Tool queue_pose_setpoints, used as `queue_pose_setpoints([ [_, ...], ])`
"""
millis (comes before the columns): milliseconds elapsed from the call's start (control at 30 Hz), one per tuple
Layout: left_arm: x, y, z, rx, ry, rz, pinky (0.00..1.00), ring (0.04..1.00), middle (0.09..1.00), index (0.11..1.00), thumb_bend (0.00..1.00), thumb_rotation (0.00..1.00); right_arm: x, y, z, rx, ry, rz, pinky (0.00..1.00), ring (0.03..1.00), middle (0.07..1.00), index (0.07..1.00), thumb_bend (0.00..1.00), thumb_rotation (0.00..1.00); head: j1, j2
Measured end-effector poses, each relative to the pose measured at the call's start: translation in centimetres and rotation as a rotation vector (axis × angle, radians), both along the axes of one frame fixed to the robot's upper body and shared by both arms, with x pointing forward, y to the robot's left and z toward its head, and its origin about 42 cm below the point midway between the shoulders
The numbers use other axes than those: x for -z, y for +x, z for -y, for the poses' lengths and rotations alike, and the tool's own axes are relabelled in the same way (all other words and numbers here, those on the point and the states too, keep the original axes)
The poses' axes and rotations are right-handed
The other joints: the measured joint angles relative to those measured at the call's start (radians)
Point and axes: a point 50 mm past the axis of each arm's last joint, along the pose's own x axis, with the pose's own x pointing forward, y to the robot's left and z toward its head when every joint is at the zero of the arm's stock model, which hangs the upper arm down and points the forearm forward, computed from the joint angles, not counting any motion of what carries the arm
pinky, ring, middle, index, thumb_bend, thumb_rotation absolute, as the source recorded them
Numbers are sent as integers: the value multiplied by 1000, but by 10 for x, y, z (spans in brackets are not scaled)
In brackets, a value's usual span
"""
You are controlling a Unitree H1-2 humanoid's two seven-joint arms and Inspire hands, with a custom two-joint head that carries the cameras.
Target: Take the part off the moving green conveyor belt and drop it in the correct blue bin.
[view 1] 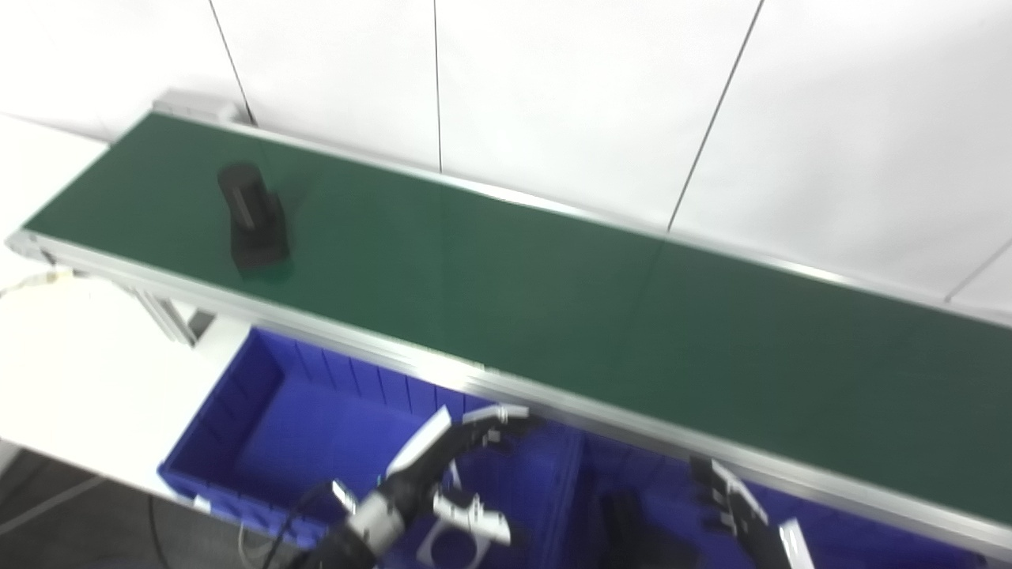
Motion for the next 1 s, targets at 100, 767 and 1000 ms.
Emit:
queue_pose_setpoints([
  [100,5,-1,-1,1,1,-8,718,807,832,782,900,202,4,0,0,0,0,-2,707,807,841,852,736,91,5,-18],
  [767,14,0,3,17,-3,-23,718,790,809,757,950,178,21,-4,5,26,19,-47,752,821,851,875,741,0,123,-129],
  [1000,16,1,5,14,-4,-25,715,785,807,751,958,146,23,-5,7,30,11,-38,747,820,857,881,749,0,135,-141],
])
